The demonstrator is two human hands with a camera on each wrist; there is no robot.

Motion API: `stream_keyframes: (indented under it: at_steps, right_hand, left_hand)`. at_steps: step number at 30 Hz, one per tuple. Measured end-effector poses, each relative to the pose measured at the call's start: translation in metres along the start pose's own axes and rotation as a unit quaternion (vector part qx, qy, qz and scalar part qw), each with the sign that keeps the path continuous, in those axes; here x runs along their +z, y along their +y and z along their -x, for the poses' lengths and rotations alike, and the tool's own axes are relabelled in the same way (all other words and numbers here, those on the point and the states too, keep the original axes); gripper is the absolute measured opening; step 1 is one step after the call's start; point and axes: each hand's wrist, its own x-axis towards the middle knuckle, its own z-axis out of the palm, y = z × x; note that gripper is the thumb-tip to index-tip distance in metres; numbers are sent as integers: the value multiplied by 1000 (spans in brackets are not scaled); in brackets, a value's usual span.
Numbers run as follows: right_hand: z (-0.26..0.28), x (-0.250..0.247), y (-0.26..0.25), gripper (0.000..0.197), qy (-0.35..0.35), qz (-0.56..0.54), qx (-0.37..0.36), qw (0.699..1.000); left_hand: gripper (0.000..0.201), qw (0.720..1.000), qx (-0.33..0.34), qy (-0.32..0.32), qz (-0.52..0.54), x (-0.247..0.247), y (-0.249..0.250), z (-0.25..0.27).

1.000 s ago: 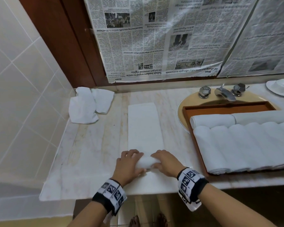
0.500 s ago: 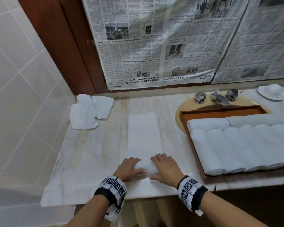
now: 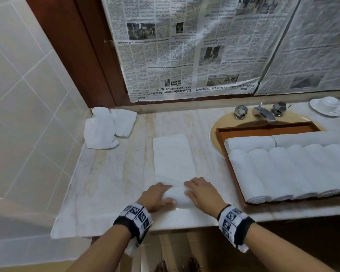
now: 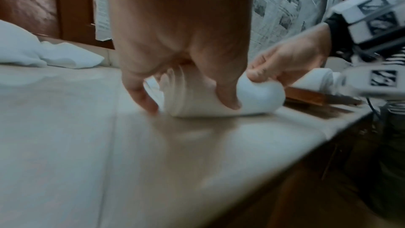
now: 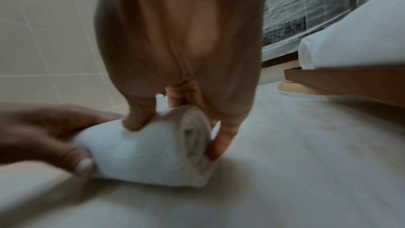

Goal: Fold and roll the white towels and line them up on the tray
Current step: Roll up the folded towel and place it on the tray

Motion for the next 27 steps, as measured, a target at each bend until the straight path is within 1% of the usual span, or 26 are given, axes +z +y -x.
stream_keyframes:
  at_steps: [1,2,3,5,6,8,10,11,12,14,15,16,17,19,20,21,22,24,25,26,27]
  right_hand:
    - [4,6,-3,51,20,26,-15,999]
    - [6,11,-4,55,25,33,-24,999]
    - [6,12,-4,62,14,33,-29,999]
    - [2,6,-1,77,-39,32,-29,998]
    - [0,4,1,77,-65,31,-24,997]
    - [-5,1,1,64,-81,2,-11,997]
    - [-11,-2,3,52,-89,-85,8,992]
    - [-14,-5,5,47,-107,-121,21,987]
    - [-17,-9,7,45,-129,-146,35,980]
    - [-19,-16,9,47,-173,-181,64,966]
    - [-19,-17,10,48,-173,-195,76,962]
    - [-16,-17,9,48,-154,-203,83,963]
    - [-12,-17,8,49,-125,-188,84,971]
    - [-2,-10,5,57,-51,-81,49,994]
    - [3,-3,2,62,-29,-22,22,999]
    - [6,3,-1,65,-16,12,5,1000]
    - [7,8,-2,63,-20,11,9,1000]
    - [4,7,-1,55,-39,-57,36,997]
    - [-1,4,1,52,-61,-95,46,993]
    - [-7,-3,4,50,-85,-119,49,988]
    - [-13,-10,7,48,-113,-134,51,983]
  left_hand:
    - [84,1000,7,-14,6,-5,2,-2]
    - [83,1000,7,-23,7,-8,4,-4]
    - [81,1000,-3,-23,7,-8,5,-4]
    - [85,999,-37,-5,4,-2,6,1]
    - [87,999,-47,19,-1,5,5,4]
    - [83,994,-45,96,-24,21,3,13]
    - [74,982,-10,176,-66,36,3,19]
    - [70,977,3,197,-82,40,3,20]
    - [68,976,3,201,-89,41,3,20]
    - [67,983,-24,170,-60,36,3,18]
    - [67,988,-40,146,-41,30,4,16]
    - [67,991,-51,121,-35,23,6,13]
    - [67,993,-62,95,-39,15,8,9]
    - [69,995,-80,49,-32,3,10,0]
    - [69,996,-85,30,-26,-2,9,-5]
    - [67,996,-87,13,-25,-5,8,-10]
    - [66,996,-88,-1,-30,-8,9,-12]
    - [68,995,-93,-2,-46,-7,11,-13]
    - [73,994,-93,15,-59,-3,13,-9]
    - [77,992,-84,49,-81,2,15,-3]
    - [80,989,-59,91,-105,8,15,4]
